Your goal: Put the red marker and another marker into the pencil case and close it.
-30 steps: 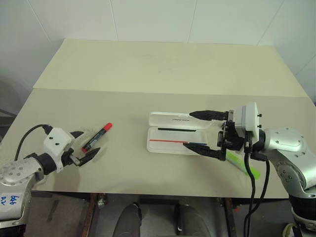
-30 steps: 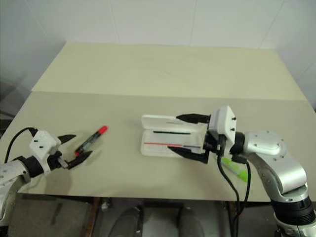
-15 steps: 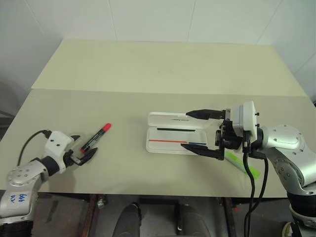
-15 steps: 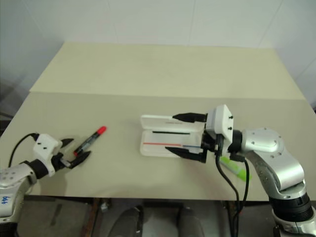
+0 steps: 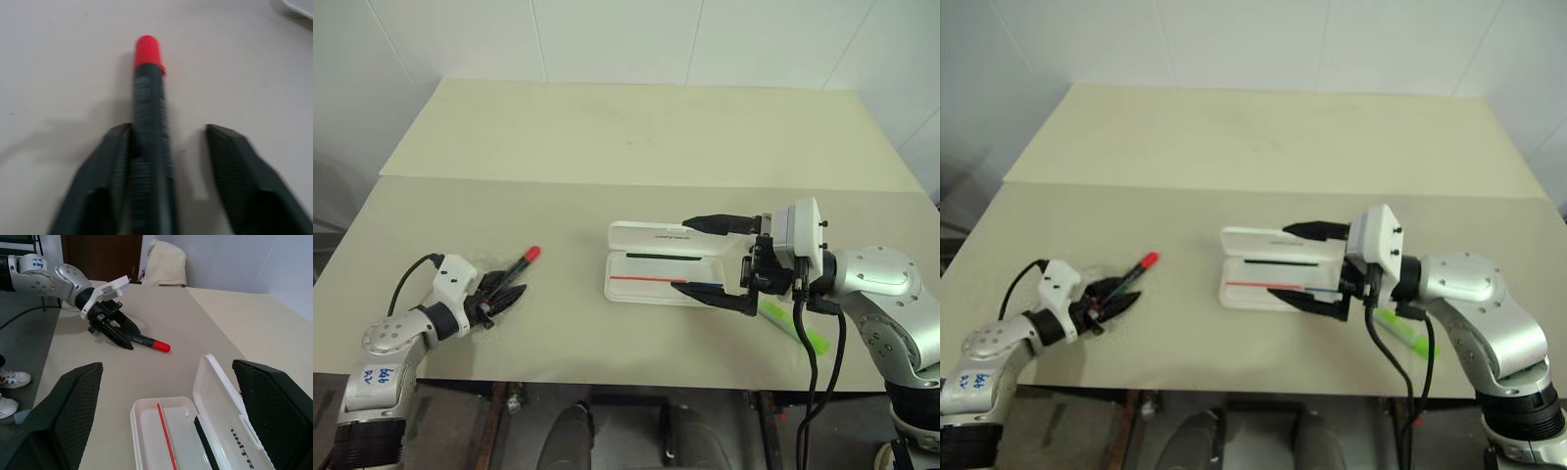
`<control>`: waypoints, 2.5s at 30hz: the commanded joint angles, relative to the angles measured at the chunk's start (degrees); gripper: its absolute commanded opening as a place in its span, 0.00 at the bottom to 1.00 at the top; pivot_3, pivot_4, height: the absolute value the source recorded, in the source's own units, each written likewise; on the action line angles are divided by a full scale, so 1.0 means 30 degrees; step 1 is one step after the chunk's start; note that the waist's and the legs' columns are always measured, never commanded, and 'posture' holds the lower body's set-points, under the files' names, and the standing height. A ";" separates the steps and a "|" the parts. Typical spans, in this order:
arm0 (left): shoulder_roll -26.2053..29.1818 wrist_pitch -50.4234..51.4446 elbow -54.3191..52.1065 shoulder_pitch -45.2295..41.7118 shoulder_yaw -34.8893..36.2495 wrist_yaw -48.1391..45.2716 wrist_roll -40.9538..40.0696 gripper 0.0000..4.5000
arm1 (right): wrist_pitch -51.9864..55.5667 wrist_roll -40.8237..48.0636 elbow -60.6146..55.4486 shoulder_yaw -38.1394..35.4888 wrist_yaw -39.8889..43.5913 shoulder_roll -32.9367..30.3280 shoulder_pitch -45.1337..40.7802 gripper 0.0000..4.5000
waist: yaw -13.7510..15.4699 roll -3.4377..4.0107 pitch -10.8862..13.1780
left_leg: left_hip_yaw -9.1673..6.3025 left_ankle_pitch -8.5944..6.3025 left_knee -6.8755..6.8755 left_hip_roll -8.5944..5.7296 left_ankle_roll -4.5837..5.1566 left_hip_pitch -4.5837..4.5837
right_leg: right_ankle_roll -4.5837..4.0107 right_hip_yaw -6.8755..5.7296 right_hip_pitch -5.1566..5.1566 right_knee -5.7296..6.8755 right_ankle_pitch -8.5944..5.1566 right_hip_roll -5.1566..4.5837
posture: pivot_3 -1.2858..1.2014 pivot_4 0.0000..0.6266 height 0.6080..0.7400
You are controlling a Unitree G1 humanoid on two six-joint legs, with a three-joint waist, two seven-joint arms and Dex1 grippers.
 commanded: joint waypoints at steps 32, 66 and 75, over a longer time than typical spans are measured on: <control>0.0347 -0.3216 -0.4006 -0.5327 -0.5864 -0.6668 -0.2032 0.15 | -0.0667 -0.0589 -0.0119 -0.0686 -0.0841 0.0180 0.0735 1.00 | -0.0023 0.0013 -0.0007 | 0.0077 -0.0022 -0.0035 0.0015 0.0007 -0.0057 | 0.0108 0.0043 -0.0025 -0.0156 0.0082 0.0050 | 0.52 0.24 1.00; -0.4465 -0.7652 0.6063 -1.2025 -1.0354 -0.4916 0.5277 0.15 | -0.0822 -0.1023 -0.1871 -0.4306 -0.0991 -0.1471 0.6904 1.00 | -0.0031 0.0012 -0.0004 | 0.0077 -0.0026 0.0100 0.0007 0.0018 -0.0081 | 0.0409 0.0079 -0.0007 -0.0134 0.0244 0.0081 | 0.52 0.24 1.00; -0.4353 -0.8256 0.6784 -1.2338 -1.0758 -0.5216 0.6058 0.15 | -0.0925 -0.1027 -0.1794 -0.4189 -0.0842 -0.1520 0.7146 1.00 | 0.0031 0.0013 -0.0004 | 0.0073 -0.0026 0.0120 0.0005 0.0020 -0.0080 | 0.0410 0.0076 0.0013 -0.0140 0.0245 0.0078 | 0.52 0.24 1.00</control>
